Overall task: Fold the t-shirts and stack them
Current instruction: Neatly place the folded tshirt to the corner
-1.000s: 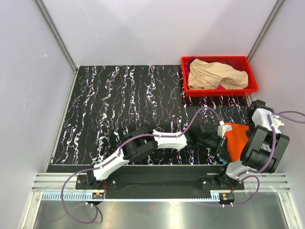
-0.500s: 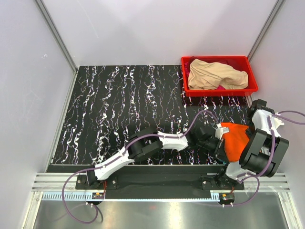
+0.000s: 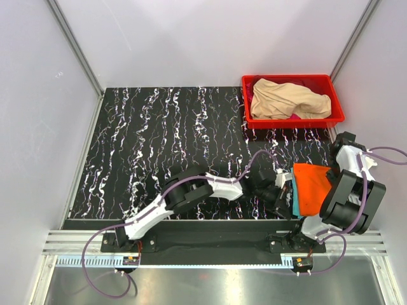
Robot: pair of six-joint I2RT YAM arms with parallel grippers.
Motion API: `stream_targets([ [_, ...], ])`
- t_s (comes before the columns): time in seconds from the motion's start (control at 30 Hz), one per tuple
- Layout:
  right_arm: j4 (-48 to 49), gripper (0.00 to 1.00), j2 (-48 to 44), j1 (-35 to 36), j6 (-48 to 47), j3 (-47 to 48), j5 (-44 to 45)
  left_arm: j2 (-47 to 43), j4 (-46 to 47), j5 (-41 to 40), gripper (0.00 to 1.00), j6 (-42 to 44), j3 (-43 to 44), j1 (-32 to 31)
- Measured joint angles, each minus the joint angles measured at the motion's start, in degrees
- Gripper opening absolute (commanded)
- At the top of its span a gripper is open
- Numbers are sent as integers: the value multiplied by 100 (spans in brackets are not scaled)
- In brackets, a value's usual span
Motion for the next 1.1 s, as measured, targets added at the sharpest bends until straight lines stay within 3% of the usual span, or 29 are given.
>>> stream_targets([
  [0.13,63,0,-116,7,-271,61,-409,-988,-573,-74,0,573,-678,46],
  [0.3,0,0,-586,468,-610,669,-1095,-3049,-1670,-518,8,1768,-1204,278],
  [0.57,686,0,-1333,3003,-334,1543,-3171,-6999,-1910,-1364,28,2090,-3709,1904],
  [0.77,1779,4,-1958,4360,195,695,-4068,-8880,-2573,-2223,48,1871,-5392,2221],
  [0.87,2616,27,-2594,4492,640,-479,-4398,-9862,-2599,-2433,53,1469,-6345,2503],
  [0.9,2889,99,-2793,4492,793,-914,-4476,-10185,-2575,-2494,54,1316,-6701,2583],
  [1.1,4288,100,-3434,4492,1613,-3053,-4975,-11995,-2343,-2496,65,433,-8443,2636],
])
